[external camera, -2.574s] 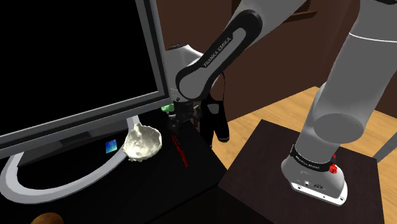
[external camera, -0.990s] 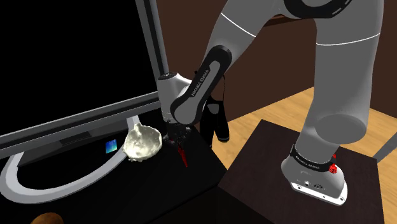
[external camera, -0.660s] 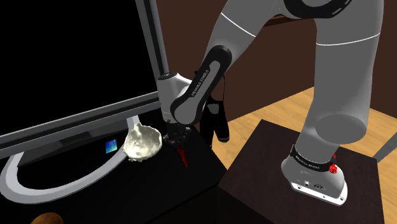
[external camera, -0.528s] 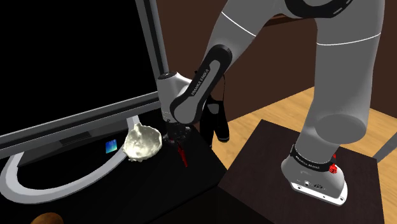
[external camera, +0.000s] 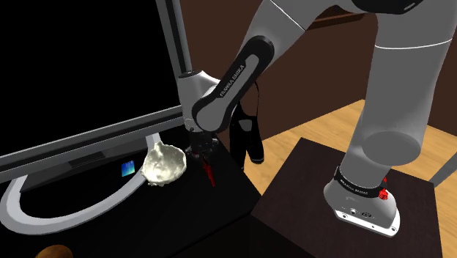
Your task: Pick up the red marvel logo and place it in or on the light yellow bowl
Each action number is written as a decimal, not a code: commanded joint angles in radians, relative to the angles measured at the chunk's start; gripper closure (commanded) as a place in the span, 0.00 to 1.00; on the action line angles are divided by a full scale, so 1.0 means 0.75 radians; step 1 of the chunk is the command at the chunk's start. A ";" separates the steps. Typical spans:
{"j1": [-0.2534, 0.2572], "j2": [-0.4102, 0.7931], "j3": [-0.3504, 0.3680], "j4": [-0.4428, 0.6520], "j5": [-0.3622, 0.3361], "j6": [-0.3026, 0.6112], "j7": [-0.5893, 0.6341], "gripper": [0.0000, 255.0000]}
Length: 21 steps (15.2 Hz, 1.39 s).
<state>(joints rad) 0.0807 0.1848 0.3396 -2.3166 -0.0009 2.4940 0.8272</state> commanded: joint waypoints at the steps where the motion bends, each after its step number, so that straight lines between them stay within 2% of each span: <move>1: -0.004 -0.029 0.005 0.007 0.014 -0.035 -0.009 1.00; 21: -0.020 -0.276 0.014 0.126 0.114 -0.388 -0.066 1.00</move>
<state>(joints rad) 0.0657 -0.0156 0.3505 -2.2298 0.0827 2.2163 0.7780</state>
